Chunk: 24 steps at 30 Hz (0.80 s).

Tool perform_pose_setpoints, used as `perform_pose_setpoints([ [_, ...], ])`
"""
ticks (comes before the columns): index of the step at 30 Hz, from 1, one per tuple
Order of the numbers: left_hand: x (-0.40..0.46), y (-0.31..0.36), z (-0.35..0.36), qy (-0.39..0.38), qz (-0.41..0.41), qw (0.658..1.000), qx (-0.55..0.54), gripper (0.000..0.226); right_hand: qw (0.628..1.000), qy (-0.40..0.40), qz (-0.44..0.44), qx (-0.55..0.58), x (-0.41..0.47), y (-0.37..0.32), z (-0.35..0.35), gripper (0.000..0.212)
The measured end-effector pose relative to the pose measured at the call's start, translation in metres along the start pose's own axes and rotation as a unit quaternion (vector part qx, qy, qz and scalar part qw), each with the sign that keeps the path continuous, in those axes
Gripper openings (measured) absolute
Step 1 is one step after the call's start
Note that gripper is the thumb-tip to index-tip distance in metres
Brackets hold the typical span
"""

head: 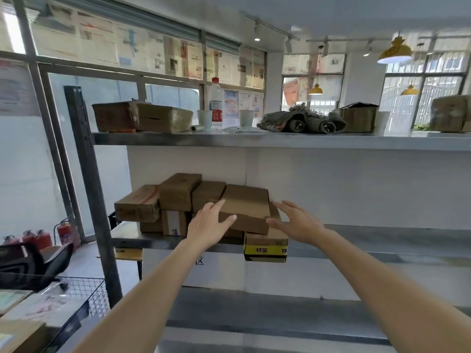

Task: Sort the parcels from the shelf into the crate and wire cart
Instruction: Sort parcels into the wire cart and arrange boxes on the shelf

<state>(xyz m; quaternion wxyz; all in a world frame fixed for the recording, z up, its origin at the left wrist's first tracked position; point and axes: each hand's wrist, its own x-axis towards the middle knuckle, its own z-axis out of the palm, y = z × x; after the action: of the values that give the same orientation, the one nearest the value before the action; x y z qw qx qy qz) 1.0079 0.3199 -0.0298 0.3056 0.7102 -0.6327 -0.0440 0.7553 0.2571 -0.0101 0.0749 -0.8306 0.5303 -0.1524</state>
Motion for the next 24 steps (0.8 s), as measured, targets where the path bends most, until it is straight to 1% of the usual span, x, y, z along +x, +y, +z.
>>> perform_pose_setpoints([
  [5, 0.045, -0.019, 0.022, -0.020, -0.054, 0.996, -0.065, 0.080, 0.998, -0.019, 0.019, 0.054, 0.050, 0.000, 0.024, 0.079],
  [10, 0.082, -0.032, 0.044, -0.030, -0.053, 0.992, -0.114, 0.079, 0.995, -0.032, 0.029, 0.094, 0.095, -0.001, 0.047, 0.077],
  [13, 0.096, -0.035, 0.052, -0.040, -0.049, 0.989, -0.136, 0.078, 0.985, -0.039, 0.050, 0.160, 0.112, 0.000, 0.059, 0.081],
  [17, 0.102, -0.035, 0.057, -0.056, -0.058, 0.984, -0.160, 0.080, 0.971, -0.035, 0.069, 0.228, 0.121, 0.000, 0.066, 0.088],
  [21, 0.100, -0.028, 0.056, -0.056, -0.071, 0.980, -0.175, 0.082, 0.948, -0.043, 0.076, 0.308, 0.121, 0.004, 0.070, 0.083],
  [24, 0.095, -0.022, 0.056, -0.049, -0.075, 0.976, -0.199, 0.091, 0.939, -0.036, 0.066, 0.336, 0.117, 0.011, 0.066, 0.085],
])
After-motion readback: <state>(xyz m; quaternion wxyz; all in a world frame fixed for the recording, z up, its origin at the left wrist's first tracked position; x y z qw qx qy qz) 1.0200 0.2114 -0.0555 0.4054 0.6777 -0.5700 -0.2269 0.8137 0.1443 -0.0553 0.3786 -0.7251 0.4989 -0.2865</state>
